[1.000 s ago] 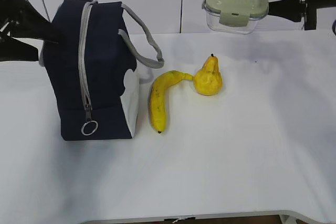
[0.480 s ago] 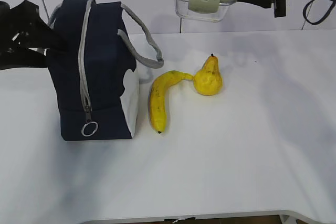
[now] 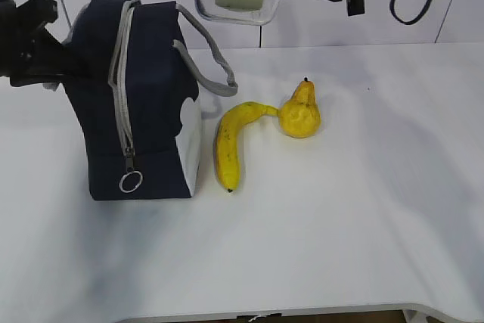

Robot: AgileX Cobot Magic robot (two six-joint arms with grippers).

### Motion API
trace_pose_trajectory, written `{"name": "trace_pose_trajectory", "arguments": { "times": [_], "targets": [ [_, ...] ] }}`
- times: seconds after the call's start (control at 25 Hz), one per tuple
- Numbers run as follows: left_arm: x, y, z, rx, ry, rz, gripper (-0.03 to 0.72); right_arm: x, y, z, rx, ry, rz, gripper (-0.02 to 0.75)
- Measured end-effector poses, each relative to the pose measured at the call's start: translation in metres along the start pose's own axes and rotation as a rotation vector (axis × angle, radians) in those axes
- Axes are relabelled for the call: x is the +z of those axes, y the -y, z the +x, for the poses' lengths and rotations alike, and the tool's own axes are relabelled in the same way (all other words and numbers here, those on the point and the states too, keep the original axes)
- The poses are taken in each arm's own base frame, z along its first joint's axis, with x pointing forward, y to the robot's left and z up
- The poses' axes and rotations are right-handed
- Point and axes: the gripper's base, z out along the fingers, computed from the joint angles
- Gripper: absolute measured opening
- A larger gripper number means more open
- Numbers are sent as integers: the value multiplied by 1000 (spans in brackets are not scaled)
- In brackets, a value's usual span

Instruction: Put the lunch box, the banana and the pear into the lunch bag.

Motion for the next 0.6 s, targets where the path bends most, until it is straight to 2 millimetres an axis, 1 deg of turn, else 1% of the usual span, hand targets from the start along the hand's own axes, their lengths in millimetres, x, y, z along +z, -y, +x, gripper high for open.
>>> {"name": "trace_pose_trajectory", "arguments": {
  "times": [0.28,0.52,0.6],
  "targets": [
    [0,6,1,7,-12,63,-13,23,-7,7,3,3,5,381],
    [-1,11,5,36,-52,124,-13,40,-24,11,-25,-2,-12,381],
    [-1,12,6,40,-66,133,-13,44,-26,13,-21,-5,-14,381]
  ]
}}
